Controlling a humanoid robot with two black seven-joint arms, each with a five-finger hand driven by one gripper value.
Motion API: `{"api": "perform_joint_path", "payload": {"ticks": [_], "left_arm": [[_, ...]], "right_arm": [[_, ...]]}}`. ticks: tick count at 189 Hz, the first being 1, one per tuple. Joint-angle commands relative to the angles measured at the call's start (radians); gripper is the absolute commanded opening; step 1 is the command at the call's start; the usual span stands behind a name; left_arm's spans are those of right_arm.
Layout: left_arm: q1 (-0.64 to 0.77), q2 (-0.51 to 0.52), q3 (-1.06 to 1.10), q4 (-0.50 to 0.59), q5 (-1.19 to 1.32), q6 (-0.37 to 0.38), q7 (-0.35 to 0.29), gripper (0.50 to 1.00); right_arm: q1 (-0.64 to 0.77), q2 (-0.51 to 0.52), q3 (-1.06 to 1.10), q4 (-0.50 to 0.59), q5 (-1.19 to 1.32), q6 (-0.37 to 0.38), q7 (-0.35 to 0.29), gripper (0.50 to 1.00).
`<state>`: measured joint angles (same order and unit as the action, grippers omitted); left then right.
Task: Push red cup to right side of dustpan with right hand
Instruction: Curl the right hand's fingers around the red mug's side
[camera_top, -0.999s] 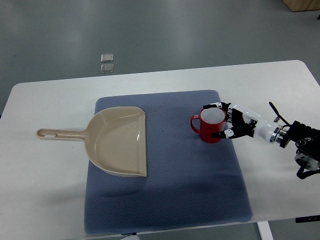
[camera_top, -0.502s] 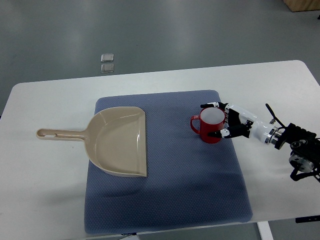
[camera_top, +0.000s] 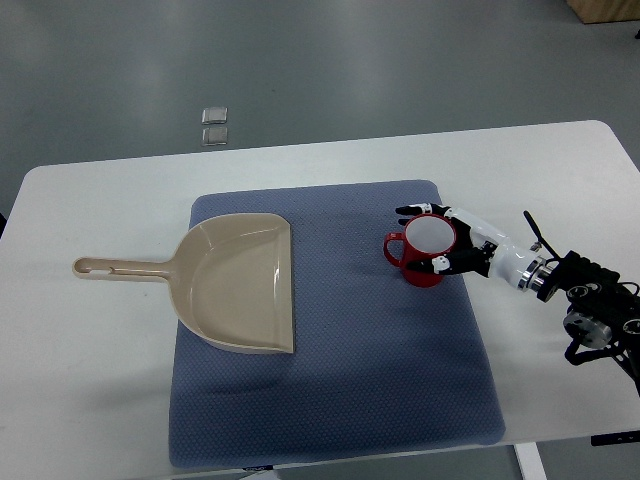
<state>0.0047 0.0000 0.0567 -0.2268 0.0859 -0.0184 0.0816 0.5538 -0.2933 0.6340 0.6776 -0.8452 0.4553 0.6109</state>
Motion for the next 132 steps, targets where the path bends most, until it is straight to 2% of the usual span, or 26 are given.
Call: {"api": "perform_joint_path", "payload": {"ticks": [1,78,132], "left_arm": [[0.001,0.0,0.0,0.0,0.0,0.0,0.0,1.0],[0.003,0.0,0.0,0.001,0.0,0.0,0.0,1.0],[0.003,0.0,0.0,0.001,0.0,0.0,0.001,1.0]], "right_arm": [[0.0,0.013,0.0,-0.012,-0.002,-0.001,0.0,0.93],[-0.003,0.046,-0.011,-0.029,0.0,-0.058,0.0,0.93],[-0.002,0.072,-0.002,-0.026,0.001,-0.058,0.0,0.917]]}}
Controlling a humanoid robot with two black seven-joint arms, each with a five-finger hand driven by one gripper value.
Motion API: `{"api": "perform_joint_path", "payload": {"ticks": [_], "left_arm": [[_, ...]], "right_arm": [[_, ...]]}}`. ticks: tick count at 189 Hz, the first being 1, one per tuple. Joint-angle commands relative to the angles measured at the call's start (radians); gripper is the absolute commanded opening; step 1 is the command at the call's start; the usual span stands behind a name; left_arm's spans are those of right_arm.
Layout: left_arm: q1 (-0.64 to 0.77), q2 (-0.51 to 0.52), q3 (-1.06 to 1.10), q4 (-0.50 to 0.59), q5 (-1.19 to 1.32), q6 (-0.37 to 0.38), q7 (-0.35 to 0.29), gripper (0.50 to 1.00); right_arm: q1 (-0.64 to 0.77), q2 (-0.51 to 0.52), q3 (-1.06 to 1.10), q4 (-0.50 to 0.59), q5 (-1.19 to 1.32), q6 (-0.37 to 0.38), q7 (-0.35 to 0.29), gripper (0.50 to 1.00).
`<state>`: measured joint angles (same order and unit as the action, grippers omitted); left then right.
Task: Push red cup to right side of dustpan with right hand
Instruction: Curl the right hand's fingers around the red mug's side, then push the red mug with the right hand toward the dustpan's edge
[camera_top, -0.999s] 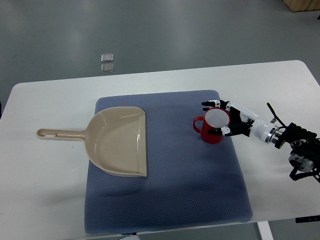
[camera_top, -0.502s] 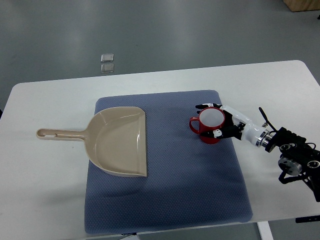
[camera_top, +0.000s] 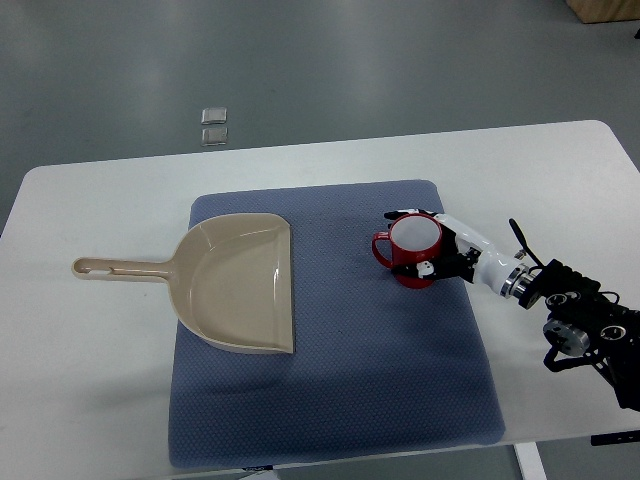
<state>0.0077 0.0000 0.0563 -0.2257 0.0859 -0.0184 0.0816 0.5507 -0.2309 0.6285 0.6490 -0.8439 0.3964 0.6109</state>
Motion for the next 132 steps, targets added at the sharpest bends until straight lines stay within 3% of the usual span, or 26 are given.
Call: {"api": "perform_joint_path", "payload": {"ticks": [1,132], "left_arm": [[0.0,0.0,0.0,0.0,0.0,0.0,0.001,1.0],[0.0,0.0,-0.001,0.0,0.0,0.0,0.0,1.0]], "right_arm": [[0.002,0.01,0.003,0.003,0.0,0.001,0.0,0.917],[0.006,0.107,-0.009,0.017,-0.001,-0.03,0.0,0.897]]}}
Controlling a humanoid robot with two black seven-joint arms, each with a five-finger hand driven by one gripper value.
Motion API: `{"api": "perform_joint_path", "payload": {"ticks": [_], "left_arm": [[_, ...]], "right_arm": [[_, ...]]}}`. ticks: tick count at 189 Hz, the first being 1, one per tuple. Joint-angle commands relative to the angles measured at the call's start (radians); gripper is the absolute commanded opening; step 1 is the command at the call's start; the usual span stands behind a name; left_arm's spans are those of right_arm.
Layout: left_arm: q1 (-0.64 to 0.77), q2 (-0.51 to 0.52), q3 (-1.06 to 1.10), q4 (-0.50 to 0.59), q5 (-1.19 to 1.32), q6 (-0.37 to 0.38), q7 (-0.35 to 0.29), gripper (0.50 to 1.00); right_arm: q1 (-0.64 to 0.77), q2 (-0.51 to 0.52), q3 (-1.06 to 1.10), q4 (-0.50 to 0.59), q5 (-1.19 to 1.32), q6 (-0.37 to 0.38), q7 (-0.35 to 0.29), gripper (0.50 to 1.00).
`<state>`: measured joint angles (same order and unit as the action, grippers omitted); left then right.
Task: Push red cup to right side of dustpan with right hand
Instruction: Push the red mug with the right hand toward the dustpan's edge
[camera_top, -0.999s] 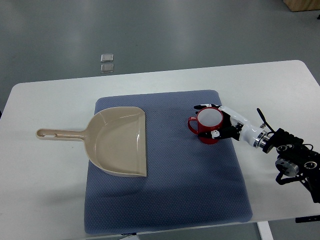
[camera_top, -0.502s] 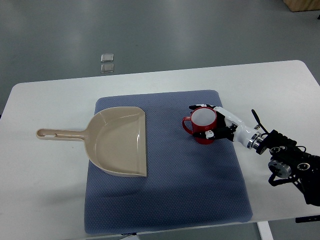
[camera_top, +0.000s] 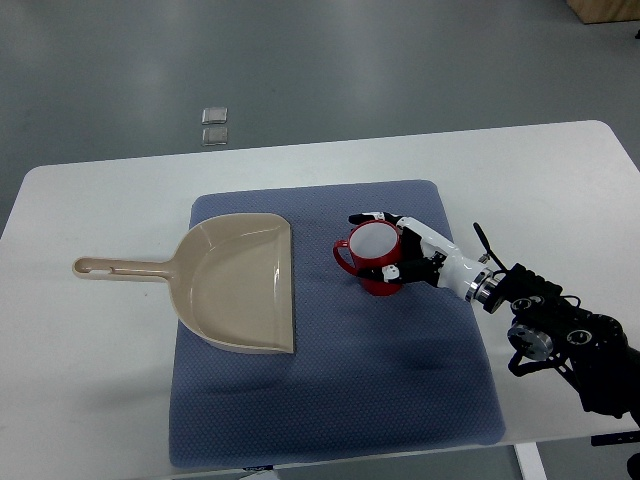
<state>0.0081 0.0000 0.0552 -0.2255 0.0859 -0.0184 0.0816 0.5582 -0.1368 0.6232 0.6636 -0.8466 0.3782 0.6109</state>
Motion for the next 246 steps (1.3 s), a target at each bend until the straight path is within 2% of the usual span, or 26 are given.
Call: {"api": "perform_joint_path", "payload": {"ticks": [1,159,246], "left_arm": [[0.0,0.0,0.0,0.0,0.0,0.0,0.001,1.0],[0.0,0.0,0.003,-0.002,0.0,0.0,0.0,1.0],[0.003,0.0,0.003,-0.002,0.0,0.0,0.0,1.0]], "right_arm": [[-0.001,0.016,-0.003,0.002,0.0,-0.013,0.0,0.899],[-0.006,0.135,-0.007,0.011,-0.002,-0.025,0.0,0.899],[-0.009,0.137,-0.007,0.027,-0.003,-0.044,0.0,0.901]]}}
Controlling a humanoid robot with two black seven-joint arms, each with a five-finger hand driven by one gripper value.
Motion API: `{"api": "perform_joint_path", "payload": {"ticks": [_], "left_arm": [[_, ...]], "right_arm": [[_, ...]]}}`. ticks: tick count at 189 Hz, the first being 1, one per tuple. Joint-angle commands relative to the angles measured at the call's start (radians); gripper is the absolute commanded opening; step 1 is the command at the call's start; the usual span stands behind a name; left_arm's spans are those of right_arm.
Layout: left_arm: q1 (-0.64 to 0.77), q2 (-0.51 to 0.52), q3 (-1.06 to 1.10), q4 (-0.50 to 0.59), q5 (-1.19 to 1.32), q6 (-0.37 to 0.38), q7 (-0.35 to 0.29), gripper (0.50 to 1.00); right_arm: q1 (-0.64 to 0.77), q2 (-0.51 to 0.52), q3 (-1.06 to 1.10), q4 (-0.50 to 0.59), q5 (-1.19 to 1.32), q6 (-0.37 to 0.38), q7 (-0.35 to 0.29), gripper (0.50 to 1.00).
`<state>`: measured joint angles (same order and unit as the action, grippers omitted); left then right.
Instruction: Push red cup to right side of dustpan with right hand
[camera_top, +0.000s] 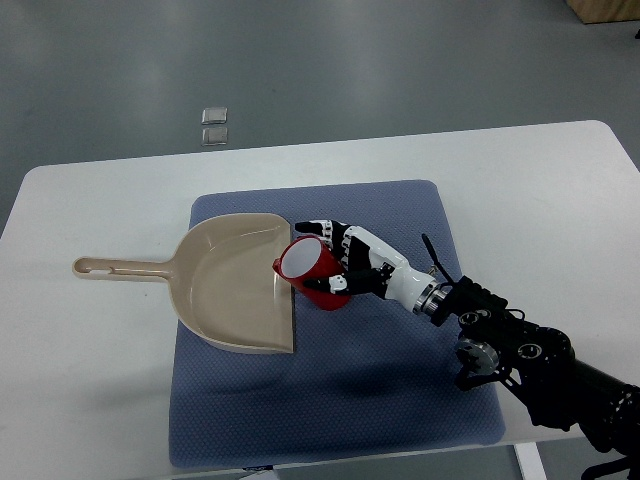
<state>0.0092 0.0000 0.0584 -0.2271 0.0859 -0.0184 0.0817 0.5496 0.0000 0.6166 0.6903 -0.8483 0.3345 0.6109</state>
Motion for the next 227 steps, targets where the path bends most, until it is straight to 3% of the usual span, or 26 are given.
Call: {"api": "perform_joint_path", "payload": {"ticks": [1,227], "left_arm": [[0.001,0.0,0.0,0.0,0.0,0.0,0.001,1.0],[0.001,0.0,0.0,0.0,0.0,0.0,0.0,1.0]], "right_arm": [[-0.002,0.0,0.0,0.0,-0.002,0.0,0.0,0.901],[-0.036,0.0,-0.003,0.023,-0.011,-0.017,0.0,0.909]]}}
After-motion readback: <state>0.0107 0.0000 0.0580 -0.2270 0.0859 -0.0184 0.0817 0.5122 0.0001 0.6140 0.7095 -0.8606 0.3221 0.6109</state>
